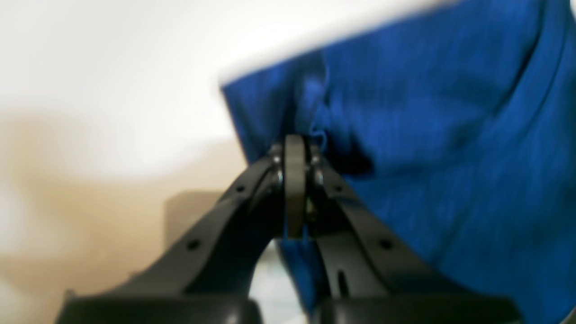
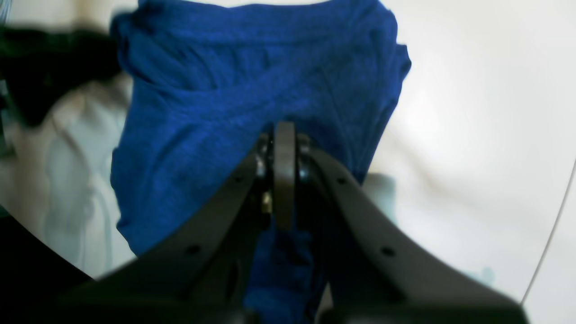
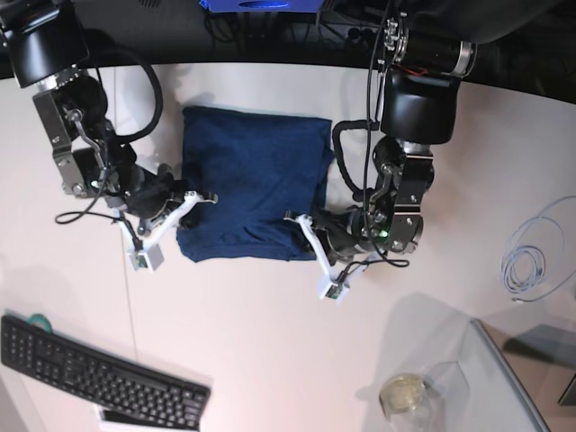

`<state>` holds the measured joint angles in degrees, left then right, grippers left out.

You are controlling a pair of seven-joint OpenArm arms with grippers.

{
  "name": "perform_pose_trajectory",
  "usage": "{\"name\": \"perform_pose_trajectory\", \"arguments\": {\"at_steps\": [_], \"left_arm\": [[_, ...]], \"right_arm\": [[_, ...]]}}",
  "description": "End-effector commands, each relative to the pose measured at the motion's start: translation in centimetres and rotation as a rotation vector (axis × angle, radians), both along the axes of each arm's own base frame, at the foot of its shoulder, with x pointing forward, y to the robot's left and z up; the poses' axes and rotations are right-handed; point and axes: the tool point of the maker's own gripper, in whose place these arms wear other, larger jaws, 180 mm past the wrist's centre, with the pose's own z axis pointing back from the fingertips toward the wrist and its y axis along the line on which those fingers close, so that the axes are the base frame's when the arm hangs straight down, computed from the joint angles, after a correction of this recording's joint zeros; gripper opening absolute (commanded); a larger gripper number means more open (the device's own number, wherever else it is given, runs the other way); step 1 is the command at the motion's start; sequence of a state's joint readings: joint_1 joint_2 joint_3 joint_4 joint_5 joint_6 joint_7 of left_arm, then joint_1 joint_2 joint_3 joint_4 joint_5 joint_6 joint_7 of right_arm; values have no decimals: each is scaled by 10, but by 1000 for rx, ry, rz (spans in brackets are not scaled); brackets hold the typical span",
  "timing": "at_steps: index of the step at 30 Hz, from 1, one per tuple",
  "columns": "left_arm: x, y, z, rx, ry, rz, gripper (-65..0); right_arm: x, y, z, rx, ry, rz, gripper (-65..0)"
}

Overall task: Layout the t-shirt on the table in an organized manner, then fold the t-shirt properly
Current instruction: 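Smooth the top of the folded stack with both grippers toward each other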

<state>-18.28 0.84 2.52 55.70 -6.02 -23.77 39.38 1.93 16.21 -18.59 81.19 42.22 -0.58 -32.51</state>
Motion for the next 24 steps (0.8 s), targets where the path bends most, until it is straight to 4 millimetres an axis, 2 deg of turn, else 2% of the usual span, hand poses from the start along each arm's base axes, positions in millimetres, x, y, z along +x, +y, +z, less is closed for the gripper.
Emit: {"name": "perform_pose_trajectory", "arguments": {"at_steps": [1, 5, 9, 12, 14, 16, 19, 21, 24], "left_arm": [[20, -12, 16, -35, -51, 1, -650], [34, -26, 12, -80, -46, 11, -650], [43, -25, 17, -92, -64, 23, -650], [49, -24, 24, -95, -82, 27, -650], [56, -20, 37, -92, -131, 27, -650], [52, 0, 44, -46, -154, 28, -650], [42, 15, 63, 10, -196, 12, -650], [22, 15, 69, 30, -206, -2, -650], [-11, 3, 69, 26, -203, -27, -650]], "right_arm": [[8, 0, 11, 12, -39, -2, -650], [-2, -2, 3, 9, -16, -3, -650], [-13, 0, 2, 11, -10, 6, -650], [-15, -4, 11, -1, -38, 23, -650], [-20, -4, 20, -2, -62, 40, -650], [-25, -4, 28, -5, -80, 57, -650], [-40, 0, 31, 6, -79, 74, -650], [-49, 5, 29, 16, -65, 82, -650], [-55, 16, 25, 42, -48, 83, -650]]}}
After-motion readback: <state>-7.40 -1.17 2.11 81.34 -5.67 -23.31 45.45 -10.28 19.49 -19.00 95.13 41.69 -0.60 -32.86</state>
